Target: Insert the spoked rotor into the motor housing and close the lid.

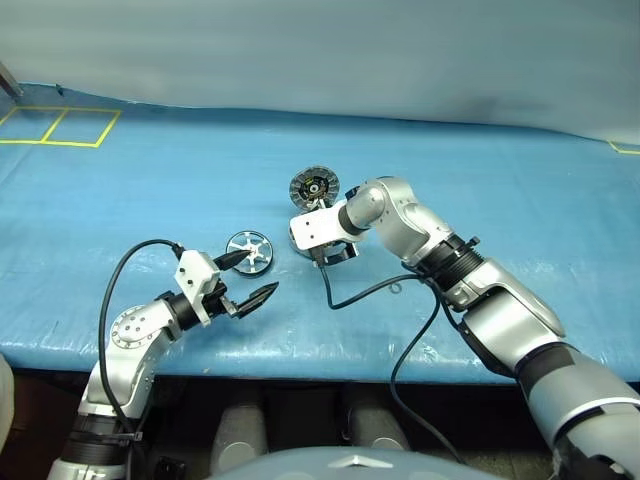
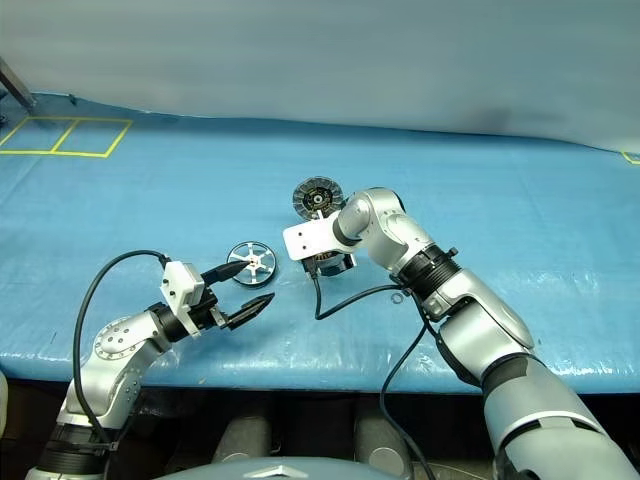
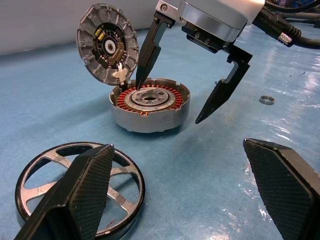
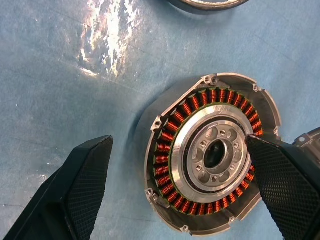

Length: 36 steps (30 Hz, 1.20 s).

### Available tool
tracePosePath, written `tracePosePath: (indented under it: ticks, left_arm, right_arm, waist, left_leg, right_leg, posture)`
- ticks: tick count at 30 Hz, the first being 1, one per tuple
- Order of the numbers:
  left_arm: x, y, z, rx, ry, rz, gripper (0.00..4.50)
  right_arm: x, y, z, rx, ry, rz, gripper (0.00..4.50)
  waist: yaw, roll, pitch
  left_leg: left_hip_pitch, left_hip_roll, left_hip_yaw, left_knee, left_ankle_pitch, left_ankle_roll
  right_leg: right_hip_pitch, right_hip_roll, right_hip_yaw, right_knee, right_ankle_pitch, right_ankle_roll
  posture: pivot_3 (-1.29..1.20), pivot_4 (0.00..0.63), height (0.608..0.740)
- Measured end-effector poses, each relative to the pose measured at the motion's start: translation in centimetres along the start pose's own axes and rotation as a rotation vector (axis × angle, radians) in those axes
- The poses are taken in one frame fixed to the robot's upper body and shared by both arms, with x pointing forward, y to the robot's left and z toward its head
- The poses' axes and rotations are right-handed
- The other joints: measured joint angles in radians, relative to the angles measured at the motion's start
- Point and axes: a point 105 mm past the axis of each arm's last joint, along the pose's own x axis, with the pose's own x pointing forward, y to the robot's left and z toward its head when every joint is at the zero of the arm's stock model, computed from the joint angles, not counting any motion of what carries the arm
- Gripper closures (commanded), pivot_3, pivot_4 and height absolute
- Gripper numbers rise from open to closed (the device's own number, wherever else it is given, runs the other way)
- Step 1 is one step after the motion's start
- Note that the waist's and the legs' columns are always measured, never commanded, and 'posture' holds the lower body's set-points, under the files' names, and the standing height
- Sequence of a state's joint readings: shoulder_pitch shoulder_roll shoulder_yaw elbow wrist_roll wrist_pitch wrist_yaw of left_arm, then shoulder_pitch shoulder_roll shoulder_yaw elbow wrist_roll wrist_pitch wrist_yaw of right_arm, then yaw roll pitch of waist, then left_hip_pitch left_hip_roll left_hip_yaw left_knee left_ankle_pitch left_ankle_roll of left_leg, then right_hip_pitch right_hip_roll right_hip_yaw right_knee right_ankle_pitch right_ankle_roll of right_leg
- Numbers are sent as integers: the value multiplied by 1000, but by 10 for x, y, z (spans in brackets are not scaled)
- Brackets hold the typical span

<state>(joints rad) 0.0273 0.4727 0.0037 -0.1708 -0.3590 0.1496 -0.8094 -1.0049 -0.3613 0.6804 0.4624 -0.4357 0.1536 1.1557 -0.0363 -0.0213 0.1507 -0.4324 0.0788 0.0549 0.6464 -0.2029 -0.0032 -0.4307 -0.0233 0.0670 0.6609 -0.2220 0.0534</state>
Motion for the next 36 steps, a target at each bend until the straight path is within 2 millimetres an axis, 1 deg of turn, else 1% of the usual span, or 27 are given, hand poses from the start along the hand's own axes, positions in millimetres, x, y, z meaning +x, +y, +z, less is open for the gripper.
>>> tracePosePath:
  ticks: [11, 20, 29, 30, 31, 34, 36]
  left_arm:
    - [-1, -1, -3, -17, 10, -4, 0]
    - [-1, -2, -3, -18, 11, -9, 0]
    - [-1, -2, -3, -19, 12, -10, 0]
    - [-1, -2, -3, -19, 12, -9, 0]
    - [-1, -2, -3, -19, 12, -9, 0]
    - [-1, -3, -4, -22, 14, -9, 0]
    - [-2, -5, -4, -22, 14, -11, 0]
  right_arm:
    - [1, 1, -1, -3, 11, 2, 30]
    - [8, 15, -7, 13, 19, 50, 30]
    - [11, 14, -9, 23, 22, 59, 30]
    - [12, 14, -9, 25, 23, 60, 400]
    - [12, 13, -9, 26, 22, 57, 576]
    - [12, 9, -9, 29, 25, 37, 1506]
    - [12, 7, -8, 29, 29, 29, 1506]
  waist:
    - [0, 0, 0]
    - [0, 0, 0]
    - [-1, 0, 0]
    - [-2, 0, 0]
    - [-2, 0, 0]
    - [-1, 0, 0]
    - [0, 0, 0]
  left_leg:
    - [0, 0, 0, 0, 0, 0]
    - [0, 0, 0, 0, 0, 0]
    - [1, 0, 0, 0, 0, 0]
    - [1, 0, 0, 0, 0, 0]
    - [1, 0, 0, 0, 0, 0]
    - [1, 0, 0, 0, 0, 0]
    - [1, 0, 0, 0, 0, 0]
  right_leg:
    - [0, 0, 0, 0, 0, 0]
    - [0, 0, 0, 0, 0, 0]
    - [1, 0, 0, 0, 0, 0]
    - [1, 0, 0, 0, 0, 0]
    - [1, 0, 0, 0, 0, 0]
    - [1, 0, 0, 0, 0, 0]
    - [1, 0, 0, 0, 0, 0]
  posture:
    - [0, 150, 740]
    - [0, 150, 740]
    - [0, 150, 740]
    - [0, 150, 740]
    - [0, 150, 740]
    - [0, 150, 740]
    - [0, 150, 740]
